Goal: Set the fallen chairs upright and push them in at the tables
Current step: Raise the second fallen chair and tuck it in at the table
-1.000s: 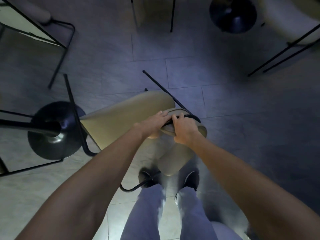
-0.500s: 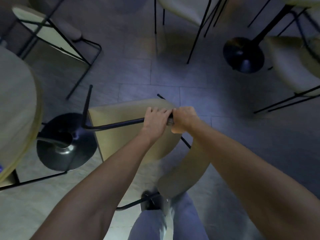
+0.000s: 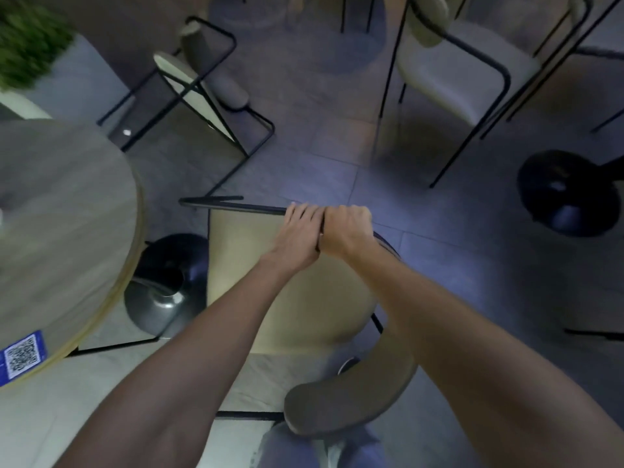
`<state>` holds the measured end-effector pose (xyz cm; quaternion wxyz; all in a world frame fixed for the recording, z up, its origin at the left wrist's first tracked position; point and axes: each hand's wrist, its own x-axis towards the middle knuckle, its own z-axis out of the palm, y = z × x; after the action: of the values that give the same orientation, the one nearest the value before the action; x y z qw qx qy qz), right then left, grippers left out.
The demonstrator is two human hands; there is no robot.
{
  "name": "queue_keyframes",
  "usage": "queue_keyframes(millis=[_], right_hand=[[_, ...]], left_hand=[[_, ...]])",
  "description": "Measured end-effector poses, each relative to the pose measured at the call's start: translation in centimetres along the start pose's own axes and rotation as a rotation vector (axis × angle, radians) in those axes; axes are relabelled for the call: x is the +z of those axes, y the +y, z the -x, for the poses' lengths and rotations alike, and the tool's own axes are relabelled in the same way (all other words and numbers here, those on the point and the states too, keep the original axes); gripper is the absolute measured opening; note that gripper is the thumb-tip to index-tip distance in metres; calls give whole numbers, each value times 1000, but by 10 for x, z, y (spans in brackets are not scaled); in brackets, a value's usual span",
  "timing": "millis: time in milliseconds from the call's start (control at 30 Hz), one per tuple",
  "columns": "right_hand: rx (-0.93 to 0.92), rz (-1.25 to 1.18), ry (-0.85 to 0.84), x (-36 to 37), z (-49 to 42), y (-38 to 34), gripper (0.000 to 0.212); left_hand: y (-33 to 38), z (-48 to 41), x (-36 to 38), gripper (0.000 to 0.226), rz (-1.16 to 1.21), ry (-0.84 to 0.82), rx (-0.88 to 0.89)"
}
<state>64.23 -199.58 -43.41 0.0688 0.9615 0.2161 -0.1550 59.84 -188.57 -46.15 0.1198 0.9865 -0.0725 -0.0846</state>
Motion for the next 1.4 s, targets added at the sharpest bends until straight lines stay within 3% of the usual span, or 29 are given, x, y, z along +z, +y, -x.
queue_keyframes(millis=[167,300,433,600,767,1000,1400], right_hand=[[2,-145,166,1,-36,12,33],[-55,-139,202,5,-71,25,37],[-109,-222,215,4,-111,31,41],[-117,-190,146,-7,-167,32,56],[2,-148,112,-16,-205,28,66],[-11,-89,79,-19,-254,31,87],[-95,-145,-30,-29,-288,47,91]], left_hand=[[-24,-47,-3,64,17,3,-87],[-35,-81,-10,63,7,4,-111],[-52,-125,-19,45,-26,-9,-116],[-84,-173,-29,39,29,-28,-112],[-108,-210,-48,31,132,-22,-191],[-139,-259,-57,42,171,-101,-287],[-155,-295,-44,42,212,-98,-379]])
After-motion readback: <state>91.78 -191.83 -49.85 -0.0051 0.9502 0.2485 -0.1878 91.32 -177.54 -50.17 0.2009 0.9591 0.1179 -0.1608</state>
